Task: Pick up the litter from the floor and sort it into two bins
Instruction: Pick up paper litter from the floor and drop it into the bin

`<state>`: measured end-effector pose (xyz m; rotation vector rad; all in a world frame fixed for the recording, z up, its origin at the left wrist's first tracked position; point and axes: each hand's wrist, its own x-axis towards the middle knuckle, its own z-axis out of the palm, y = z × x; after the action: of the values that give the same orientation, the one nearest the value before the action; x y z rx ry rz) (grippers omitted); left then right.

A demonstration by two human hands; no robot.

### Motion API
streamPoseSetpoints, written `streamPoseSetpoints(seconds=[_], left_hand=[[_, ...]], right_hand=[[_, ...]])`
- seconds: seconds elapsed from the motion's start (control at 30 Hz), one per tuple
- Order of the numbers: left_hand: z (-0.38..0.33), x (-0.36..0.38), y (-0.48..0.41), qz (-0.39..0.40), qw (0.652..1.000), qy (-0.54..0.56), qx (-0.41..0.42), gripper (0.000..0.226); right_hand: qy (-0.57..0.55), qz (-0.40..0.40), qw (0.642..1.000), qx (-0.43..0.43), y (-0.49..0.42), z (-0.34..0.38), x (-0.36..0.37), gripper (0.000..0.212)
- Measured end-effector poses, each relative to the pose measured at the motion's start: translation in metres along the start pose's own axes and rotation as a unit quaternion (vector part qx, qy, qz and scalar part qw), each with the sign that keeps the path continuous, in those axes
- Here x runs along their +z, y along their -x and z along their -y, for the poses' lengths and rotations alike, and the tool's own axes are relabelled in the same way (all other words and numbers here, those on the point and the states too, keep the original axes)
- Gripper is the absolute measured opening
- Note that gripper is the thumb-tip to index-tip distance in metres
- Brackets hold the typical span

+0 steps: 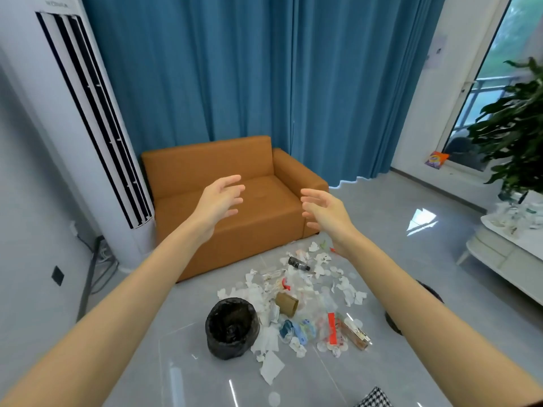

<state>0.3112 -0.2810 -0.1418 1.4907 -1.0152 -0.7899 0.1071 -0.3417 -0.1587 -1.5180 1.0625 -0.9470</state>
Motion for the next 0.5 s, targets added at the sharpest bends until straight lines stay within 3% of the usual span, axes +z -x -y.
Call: streamPoseSetpoints(seconds=[0.5], left_hand=[[0.117,0.024,-0.209,-0.048,0.992,-0.007,-0.117,0.033]], right_hand=[[0.043,0.078,0.993,0.079,-0.237,-0.109,0.037,0.032]])
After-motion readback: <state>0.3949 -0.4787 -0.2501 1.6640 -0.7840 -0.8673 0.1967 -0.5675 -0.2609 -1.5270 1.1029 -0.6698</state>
